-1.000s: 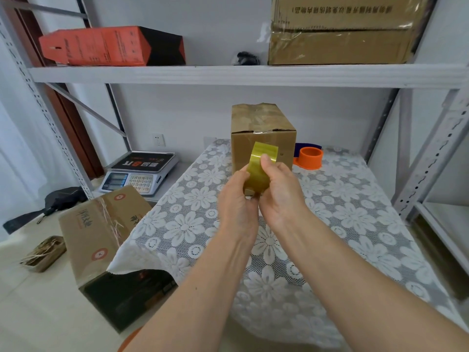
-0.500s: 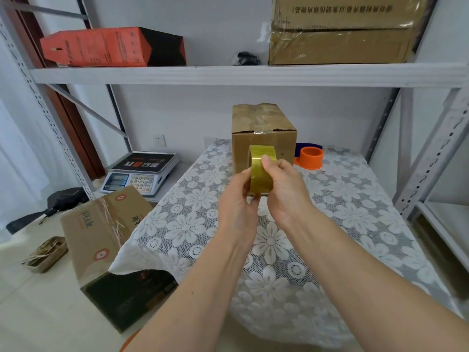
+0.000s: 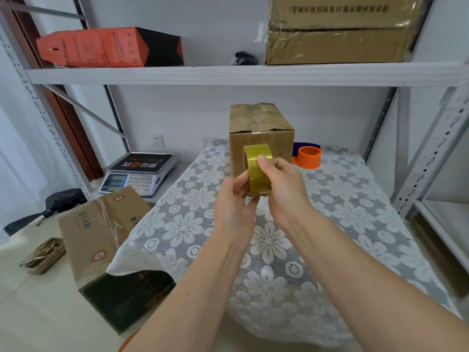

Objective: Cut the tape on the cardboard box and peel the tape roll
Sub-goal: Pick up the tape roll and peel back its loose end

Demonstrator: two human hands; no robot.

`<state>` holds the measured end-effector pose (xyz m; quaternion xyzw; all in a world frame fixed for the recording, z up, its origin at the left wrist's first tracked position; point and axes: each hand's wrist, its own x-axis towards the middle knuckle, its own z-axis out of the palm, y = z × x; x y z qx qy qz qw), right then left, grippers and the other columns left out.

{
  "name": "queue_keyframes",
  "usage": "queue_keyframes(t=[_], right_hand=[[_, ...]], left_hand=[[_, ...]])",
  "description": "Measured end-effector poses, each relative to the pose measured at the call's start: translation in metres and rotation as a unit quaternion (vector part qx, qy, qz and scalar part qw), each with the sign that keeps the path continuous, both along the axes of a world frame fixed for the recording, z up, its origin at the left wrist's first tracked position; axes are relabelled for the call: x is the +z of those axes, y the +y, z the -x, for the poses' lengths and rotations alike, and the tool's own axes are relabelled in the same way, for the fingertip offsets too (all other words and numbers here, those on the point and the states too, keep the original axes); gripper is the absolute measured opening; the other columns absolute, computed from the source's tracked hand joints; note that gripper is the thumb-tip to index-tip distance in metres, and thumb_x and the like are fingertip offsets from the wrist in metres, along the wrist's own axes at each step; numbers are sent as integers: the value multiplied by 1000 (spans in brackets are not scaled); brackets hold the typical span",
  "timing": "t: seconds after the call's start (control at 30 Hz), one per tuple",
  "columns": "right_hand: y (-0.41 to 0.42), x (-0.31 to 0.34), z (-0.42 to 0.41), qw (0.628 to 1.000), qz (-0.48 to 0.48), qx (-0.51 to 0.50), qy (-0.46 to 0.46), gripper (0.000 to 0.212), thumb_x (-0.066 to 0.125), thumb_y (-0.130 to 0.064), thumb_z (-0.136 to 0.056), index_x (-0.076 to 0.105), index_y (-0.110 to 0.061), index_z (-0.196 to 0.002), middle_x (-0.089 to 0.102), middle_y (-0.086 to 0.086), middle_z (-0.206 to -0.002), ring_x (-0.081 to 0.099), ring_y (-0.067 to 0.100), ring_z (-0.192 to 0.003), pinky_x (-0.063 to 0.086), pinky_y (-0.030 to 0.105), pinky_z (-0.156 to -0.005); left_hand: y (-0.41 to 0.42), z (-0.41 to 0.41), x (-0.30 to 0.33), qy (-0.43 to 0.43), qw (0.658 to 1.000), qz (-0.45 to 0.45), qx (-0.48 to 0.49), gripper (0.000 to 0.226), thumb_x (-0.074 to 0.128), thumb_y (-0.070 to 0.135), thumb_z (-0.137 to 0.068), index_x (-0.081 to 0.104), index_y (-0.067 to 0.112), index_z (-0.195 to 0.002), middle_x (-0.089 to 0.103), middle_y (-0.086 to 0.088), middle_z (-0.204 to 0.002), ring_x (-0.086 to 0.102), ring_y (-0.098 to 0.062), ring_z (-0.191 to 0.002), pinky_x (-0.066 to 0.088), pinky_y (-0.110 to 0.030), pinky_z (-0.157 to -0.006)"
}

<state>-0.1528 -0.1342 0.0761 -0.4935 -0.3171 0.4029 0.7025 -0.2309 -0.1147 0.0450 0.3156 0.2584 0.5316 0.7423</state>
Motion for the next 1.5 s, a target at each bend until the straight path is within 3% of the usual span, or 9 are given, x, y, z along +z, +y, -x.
queue_keyframes(t=[0.1,0.17,0.3,0.37,0.47,0.67,0.9,1.3,1.5], right_hand=[[-1,-1,-8,996,13,-8,-91,20,61,-24,-90,66,-4,-87,65,4,-75,60,14,-68,51,29,-69],[-2,-1,-12,990,18,-2,-138,25,61,-26,-90,68,-2,-90,64,1,-73,59,10,-65,51,25,-64],[-2,-3,-12,981,14,-53,-187,25,54,-32,-94,68,-14,-101,66,-2,-94,61,9,-85,53,31,-78],[-1,-7,-10,955,-16,-141,-259,16,58,-29,-90,64,-23,-104,62,0,-105,58,12,-98,51,34,-88],[-5,-14,-4,932,-35,-144,-332,2,66,-20,-84,65,-22,-83,64,2,-93,60,15,-87,52,35,-81],[-6,-24,1,927,-7,-122,-355,6,76,-17,-76,72,-15,-81,66,-1,-88,62,8,-79,54,27,-77],[-7,-20,0,935,1,-138,-326,5,79,-16,-72,74,-17,-74,72,1,-78,67,12,-76,56,28,-74],[-2,-15,-16,933,36,-37,-357,8,71,-14,-81,71,-11,-73,71,4,-75,68,19,-75,56,30,-72],[0,-14,-17,910,62,-1,-410,13,58,-17,-90,62,-12,-80,60,-4,-72,54,10,-68,46,28,-67]], left_hand=[[3,8,5,156,986,-58,4,27,62,34,-87,72,12,-101,74,-5,-97,64,-17,-92,45,-35,-90],[9,13,8,174,983,-63,0,16,70,25,-84,73,16,-97,74,-1,-86,65,-14,-84,50,-31,-85],[12,14,8,67,998,-17,-3,9,65,6,-86,71,11,-89,75,-4,-80,68,-14,-78,56,-26,-73],[12,10,3,18,1000,11,21,9,64,2,-86,69,7,-91,72,-8,-87,68,-15,-80,56,-30,-81],[10,8,-2,-28,998,35,43,3,63,-1,-87,64,1,-88,68,-13,-90,68,-18,-81,54,-35,-92],[7,4,-5,-53,996,10,66,9,60,-2,-89,58,5,-83,64,-7,-79,66,-13,-72,57,-24,-78],[4,2,-6,-56,995,-8,80,7,59,-4,-88,56,3,-88,63,-12,-87,65,-20,-87,50,-39,-99],[4,2,-10,-41,995,-35,85,6,59,-4,-89,56,1,-91,64,-12,-88,67,-19,-87,57,-31,-88],[3,3,-9,-16,996,-47,78,7,60,-3,-88,58,4,-91,65,-9,-86,67,-18,-87,57,-31,-89]])
